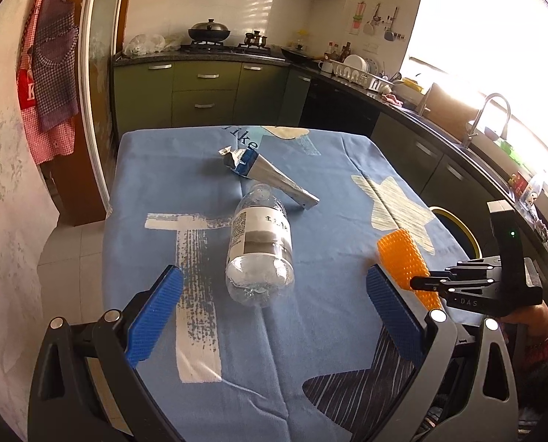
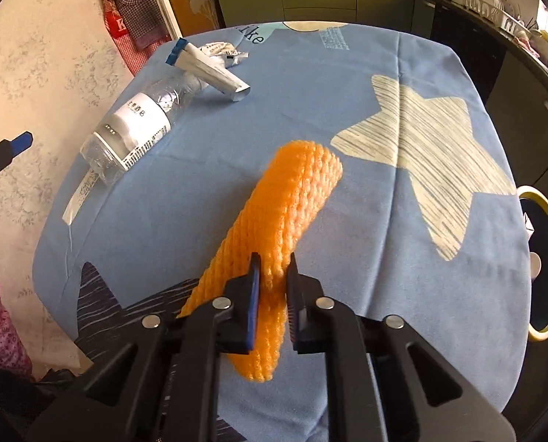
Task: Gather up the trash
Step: 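Carry the orange foam sleeve over the bin and open the right tool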
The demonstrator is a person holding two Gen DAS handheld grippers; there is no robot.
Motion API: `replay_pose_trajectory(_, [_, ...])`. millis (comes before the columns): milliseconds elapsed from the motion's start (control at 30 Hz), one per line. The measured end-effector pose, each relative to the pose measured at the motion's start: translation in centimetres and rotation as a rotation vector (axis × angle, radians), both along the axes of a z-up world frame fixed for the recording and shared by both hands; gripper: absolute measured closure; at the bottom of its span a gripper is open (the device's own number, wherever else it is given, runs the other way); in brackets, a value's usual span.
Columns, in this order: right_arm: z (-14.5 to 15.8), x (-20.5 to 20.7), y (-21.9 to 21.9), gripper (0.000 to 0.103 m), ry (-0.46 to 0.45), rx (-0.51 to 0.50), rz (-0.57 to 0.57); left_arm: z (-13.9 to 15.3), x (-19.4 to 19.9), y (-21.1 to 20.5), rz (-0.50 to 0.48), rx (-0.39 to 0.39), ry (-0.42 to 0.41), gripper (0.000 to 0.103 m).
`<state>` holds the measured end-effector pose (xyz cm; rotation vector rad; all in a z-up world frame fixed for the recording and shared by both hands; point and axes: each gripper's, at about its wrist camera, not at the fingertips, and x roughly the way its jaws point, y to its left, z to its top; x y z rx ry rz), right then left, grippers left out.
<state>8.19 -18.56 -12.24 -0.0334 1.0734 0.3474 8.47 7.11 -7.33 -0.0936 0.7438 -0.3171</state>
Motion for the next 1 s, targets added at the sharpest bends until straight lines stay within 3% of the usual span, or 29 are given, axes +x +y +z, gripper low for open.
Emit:
replay_pose_trajectory(200, [1.3,-1.1,-1.2,0.092,-0.045,0.039,0.0,-0.1,-0.1,-0.6,0.001,0.006,0.008,0.005])
replay_pose_trajectory(400, [3.0,-1.8,-4.7,0.092,-0.116,0.058,-0.076,0.9,-0.2,-2.6,-0.033,0.039,-0.002,0.005])
replay_pose_trajectory(700, [5.7,-1.9,-17.5,0.091,-0.238,-0.051,-0.392,1.8,0.3,-6.7,-0.087,0.079,-0.008,0.005])
replay_pose_trajectory(833, [4.8,-1.0,-23.2,0.09,-0.236,-0.155,-0.529,1.8,0.8,-8.8,-0.106,0.093,0.001,0.005])
replay_pose_trajectory(1000, [1.9,0.8,-28.7,0.087,-0.178,-0.212,-0.64,2.0,1.2,-11.3,-0.133,0.118,0.005,0.005])
